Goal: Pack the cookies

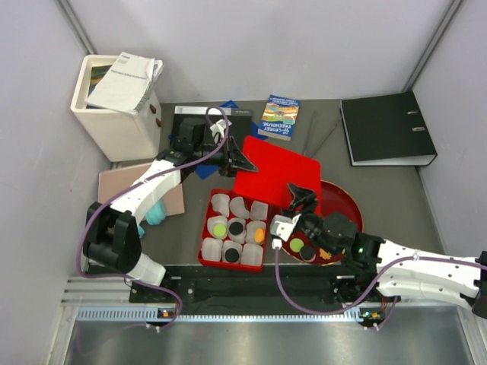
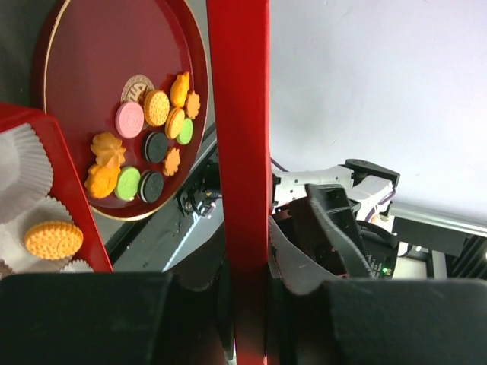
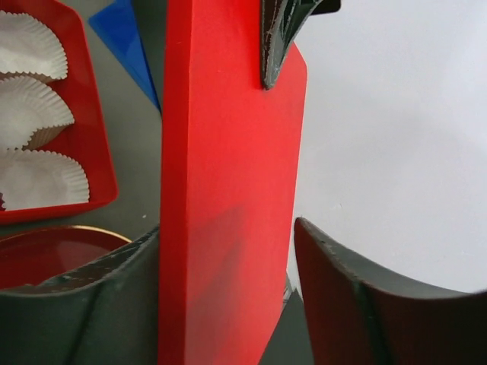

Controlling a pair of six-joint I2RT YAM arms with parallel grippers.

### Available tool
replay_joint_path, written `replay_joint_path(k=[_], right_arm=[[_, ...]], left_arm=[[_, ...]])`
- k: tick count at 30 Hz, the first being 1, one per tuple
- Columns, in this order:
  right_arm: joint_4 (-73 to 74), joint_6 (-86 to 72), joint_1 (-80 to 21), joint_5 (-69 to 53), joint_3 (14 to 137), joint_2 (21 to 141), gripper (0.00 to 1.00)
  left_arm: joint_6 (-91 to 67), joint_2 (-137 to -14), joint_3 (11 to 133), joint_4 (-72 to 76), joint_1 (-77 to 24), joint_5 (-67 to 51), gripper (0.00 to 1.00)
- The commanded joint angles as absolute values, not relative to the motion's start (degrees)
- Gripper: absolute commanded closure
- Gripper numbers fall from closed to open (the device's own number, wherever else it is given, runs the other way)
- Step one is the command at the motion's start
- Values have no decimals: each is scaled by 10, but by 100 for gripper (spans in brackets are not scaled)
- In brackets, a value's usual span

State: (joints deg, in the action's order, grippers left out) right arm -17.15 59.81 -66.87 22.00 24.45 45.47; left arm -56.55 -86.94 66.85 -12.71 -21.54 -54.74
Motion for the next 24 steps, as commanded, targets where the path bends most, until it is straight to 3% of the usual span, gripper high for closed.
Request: replay_joint_path(k=[1, 6, 9, 15, 19, 24], right_arm=[[-152, 547, -678, 213, 289, 408, 34], [-67, 482, -699, 213, 313, 365, 15], [-16, 454, -709, 222, 314, 346, 9], [41, 354, -713, 264, 336, 298, 5], [83, 195, -712, 387, 386, 314, 1], [178, -15, -669, 410, 471, 361, 3]], left_arm=[[-569, -867, 694, -38, -200, -545, 100], [-661, -878, 719, 62, -142, -527, 100], [-713, -878, 717, 134, -101, -494, 100], [-748, -919, 764, 183, -84, -524, 100], [-727, -906, 749, 165, -84, -562, 100], [-612, -845, 698, 31, -83, -557, 100]])
